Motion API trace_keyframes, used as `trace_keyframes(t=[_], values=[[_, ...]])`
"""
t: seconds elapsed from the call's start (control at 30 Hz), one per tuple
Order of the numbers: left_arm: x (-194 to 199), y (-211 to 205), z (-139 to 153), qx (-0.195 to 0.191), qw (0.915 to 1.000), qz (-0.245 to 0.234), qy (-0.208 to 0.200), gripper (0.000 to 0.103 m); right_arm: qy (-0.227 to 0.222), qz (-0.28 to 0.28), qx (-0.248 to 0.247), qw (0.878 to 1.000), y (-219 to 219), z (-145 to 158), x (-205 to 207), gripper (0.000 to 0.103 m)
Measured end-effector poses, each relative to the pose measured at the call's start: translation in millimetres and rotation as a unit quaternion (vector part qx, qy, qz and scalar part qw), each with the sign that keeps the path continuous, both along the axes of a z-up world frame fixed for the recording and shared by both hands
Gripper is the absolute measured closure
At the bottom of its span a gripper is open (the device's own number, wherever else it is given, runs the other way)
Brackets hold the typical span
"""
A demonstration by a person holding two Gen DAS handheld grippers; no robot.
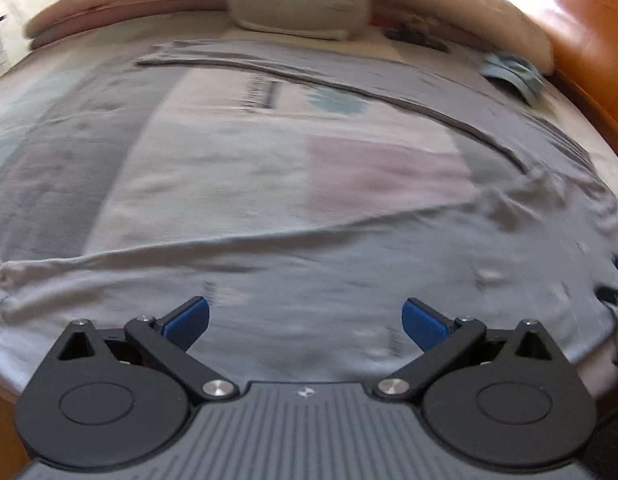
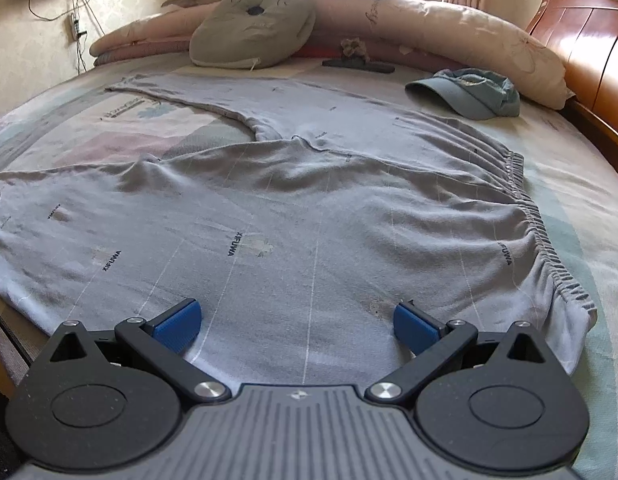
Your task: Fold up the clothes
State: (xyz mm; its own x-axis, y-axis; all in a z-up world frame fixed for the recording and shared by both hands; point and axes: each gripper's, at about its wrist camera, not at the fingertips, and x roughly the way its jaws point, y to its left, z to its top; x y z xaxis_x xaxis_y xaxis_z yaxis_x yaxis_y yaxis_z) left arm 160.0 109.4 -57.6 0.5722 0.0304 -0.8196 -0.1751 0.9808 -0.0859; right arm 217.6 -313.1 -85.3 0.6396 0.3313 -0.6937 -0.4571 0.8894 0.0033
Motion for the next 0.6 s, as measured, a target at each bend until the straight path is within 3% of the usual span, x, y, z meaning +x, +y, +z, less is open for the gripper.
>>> trace_keyframes(t=[0.2,0.3,0.37,0.47,0.6], values=[[-20.0,34.2,-4.6,-0.029,0.9969,0.072,0.006,0.001,0.030,0.009,-0.015,0.999,2.9,4.9,8.9,0.000],[-1.7,46.1,13.8,-0.035,0.9967,0.067,-0.029,0.001,0.047,0.001,-0.026,0.999,7.5,8.4,13.5,0.000],[26.3,52.0,28.9,-0.027,0.9976,0.041,-0.049,0.001,0.060,-0.014,-0.029,0.998,11.1,14.9,19.2,0.000],[74.1,60.3,49.6,-0.011,0.9972,-0.011,-0.073,0.001,0.040,-0.060,-0.006,0.997,14.2,31.1,26.9,0.000],[136.3,71.2,62.3,0.012,0.9907,-0.098,-0.094,0.001,0.024,-0.135,0.007,0.991,29.5,43.0,39.9,0.000]])
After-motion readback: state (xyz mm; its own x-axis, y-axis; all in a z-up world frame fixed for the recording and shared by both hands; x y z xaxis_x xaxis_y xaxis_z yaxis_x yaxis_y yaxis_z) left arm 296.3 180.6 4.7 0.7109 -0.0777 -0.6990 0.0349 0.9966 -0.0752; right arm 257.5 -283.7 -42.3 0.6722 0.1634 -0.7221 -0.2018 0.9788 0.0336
